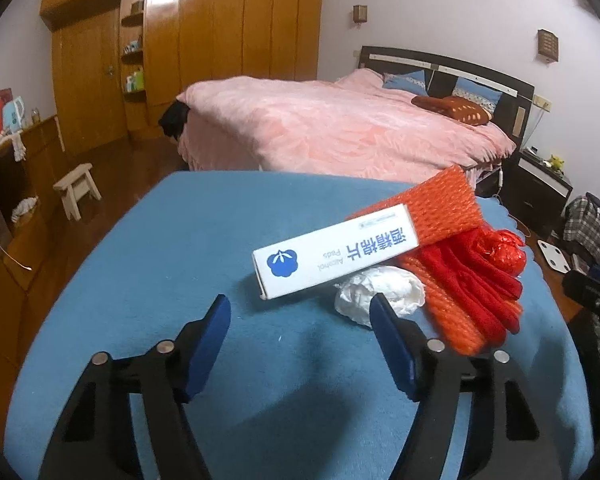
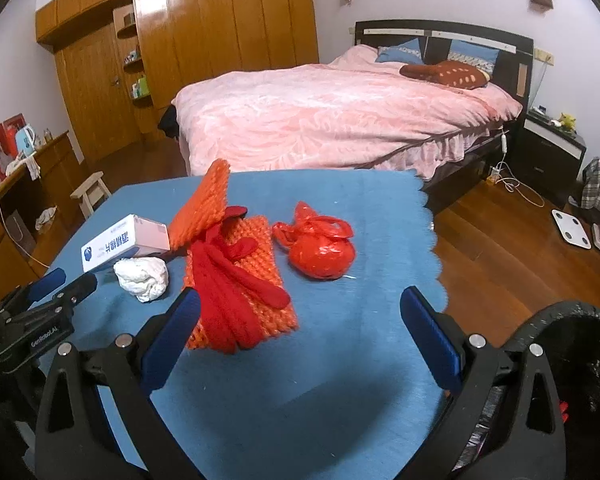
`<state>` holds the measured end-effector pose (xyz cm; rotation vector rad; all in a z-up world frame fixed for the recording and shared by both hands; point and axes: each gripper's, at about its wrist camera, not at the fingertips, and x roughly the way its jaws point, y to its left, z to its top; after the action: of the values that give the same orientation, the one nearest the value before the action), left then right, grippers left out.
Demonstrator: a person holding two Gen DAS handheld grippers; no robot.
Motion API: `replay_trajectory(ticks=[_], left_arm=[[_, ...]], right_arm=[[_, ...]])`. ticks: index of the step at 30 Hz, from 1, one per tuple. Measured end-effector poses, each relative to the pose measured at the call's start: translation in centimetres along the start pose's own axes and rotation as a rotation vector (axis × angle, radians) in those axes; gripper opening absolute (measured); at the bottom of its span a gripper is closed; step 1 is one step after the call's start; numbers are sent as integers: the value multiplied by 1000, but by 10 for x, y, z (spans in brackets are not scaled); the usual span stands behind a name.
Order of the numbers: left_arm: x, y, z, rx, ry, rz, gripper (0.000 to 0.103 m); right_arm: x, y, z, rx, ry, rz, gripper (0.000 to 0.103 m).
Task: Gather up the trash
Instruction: 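Grasp the white tissue ball with the left gripper while the right grasps the red plastic bag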
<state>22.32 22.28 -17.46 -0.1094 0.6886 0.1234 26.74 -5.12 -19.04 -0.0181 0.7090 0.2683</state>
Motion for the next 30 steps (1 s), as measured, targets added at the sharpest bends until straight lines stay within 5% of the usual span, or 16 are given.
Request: replay_trajectory(ticks=[11,25,30], left_arm=[[11,-33,-9,-21,56,-129,64],[59,-49,11,-14,114,-89,61],[63,-53,8,1,130,-74,61]], right_arm=[[15,-11,-1,-23,18,-41,97],[77,-31,37,30,45,-107,96],[102,-32,35,25,103,-105,82]])
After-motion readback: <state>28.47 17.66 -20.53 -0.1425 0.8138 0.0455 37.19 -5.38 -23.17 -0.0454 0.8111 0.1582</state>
